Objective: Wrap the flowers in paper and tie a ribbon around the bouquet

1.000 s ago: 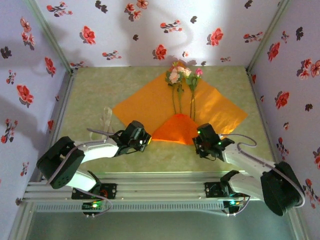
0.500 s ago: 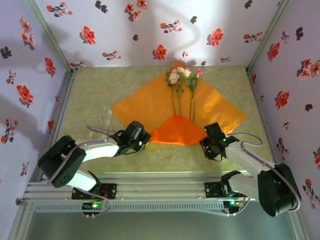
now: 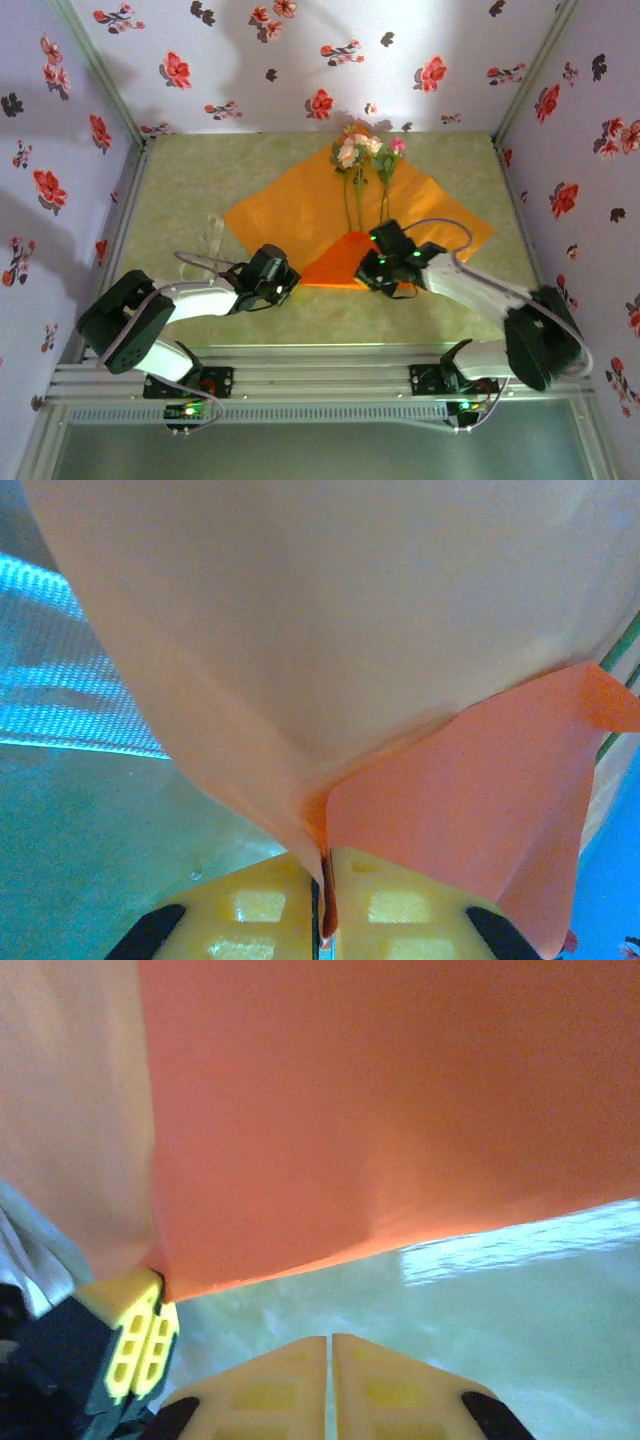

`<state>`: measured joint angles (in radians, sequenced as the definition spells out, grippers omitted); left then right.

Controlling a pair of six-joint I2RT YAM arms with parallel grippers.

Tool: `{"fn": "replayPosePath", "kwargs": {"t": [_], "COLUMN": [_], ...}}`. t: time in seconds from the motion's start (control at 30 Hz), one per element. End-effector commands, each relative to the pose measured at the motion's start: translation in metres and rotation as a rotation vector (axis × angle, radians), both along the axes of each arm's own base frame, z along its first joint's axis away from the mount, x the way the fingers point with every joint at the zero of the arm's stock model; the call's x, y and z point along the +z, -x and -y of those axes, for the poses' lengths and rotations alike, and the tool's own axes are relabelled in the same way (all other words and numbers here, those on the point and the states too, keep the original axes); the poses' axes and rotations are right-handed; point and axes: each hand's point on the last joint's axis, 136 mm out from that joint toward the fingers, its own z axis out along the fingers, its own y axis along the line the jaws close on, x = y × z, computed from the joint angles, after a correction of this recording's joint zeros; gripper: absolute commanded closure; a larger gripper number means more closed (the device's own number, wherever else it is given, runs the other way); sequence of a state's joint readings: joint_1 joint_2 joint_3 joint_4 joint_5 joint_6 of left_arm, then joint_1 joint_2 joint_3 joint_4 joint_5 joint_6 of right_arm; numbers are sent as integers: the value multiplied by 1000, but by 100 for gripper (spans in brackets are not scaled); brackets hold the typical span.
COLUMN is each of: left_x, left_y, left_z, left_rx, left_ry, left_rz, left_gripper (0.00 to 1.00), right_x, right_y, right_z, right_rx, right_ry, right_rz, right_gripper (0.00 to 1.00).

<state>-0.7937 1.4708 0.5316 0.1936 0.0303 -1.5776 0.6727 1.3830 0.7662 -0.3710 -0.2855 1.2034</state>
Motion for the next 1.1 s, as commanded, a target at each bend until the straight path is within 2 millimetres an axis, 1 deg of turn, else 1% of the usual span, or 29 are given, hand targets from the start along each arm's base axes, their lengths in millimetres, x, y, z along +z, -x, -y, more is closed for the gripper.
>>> {"fn": "replayPosePath", "kwargs": {"t": [0.0,0.1,0.17,0.3,0.37,0.4,0.47,0.57,0.6,0.63,0.67,0.73,0.8,0.83,0.97,1.07], "left_x": [-4,-5,-5,-2,-1,-1,-3,-3,-3,-2,-1,6,12,14,7,1], "left_y": [5,6,6,3,2,2,3,4,4,4,4,4,4,6,20,22], "left_z": [-9,-11,-10,-7,-6,-6,-6,-5,-6,-5,-5,1,10,16,34,46], "left_rx": [-6,1,0,-10,-18,-22,-27,-33,-34,-37,-41,-69,-117,-152,-269,-305], "left_ry": [-36,-40,-39,-31,-33,-35,-39,-40,-43,-45,-45,-48,-47,-44,-43,-15], "left_rz": [-14,-15,-12,6,15,15,14,12,9,12,16,44,68,69,13,3], "left_gripper": [88,86,83,81,81,83,87,88,87,84,78,61,49,45,44,49], "right_x": [6,-13,-27,-64,-72,-73,-65,-47,-40,-35,-34,-40,-50,-55,-66,-73], "right_y": [-14,-26,-27,-7,1,4,3,-4,-6,-8,-8,-4,-1,-1,-1,1], "right_z": [-58,-68,-67,-55,-50,-48,-46,-51,-55,-59,-59,-55,-50,-49,-47,-44], "right_rx": [105,68,59,51,50,52,65,105,119,136,150,158,138,125,80,54], "right_ry": [-163,-182,-161,-100,-90,-80,-71,-64,-71,-70,-54,-17,-3,-8,-18,-26], "right_rz": [65,49,24,-93,-127,-135,-117,-73,-57,-46,-49,-81,-102,-109,-132,-151], "right_gripper": [90,92,92,95,95,96,96,96,96,95,96,98,100,100,100,100]}}
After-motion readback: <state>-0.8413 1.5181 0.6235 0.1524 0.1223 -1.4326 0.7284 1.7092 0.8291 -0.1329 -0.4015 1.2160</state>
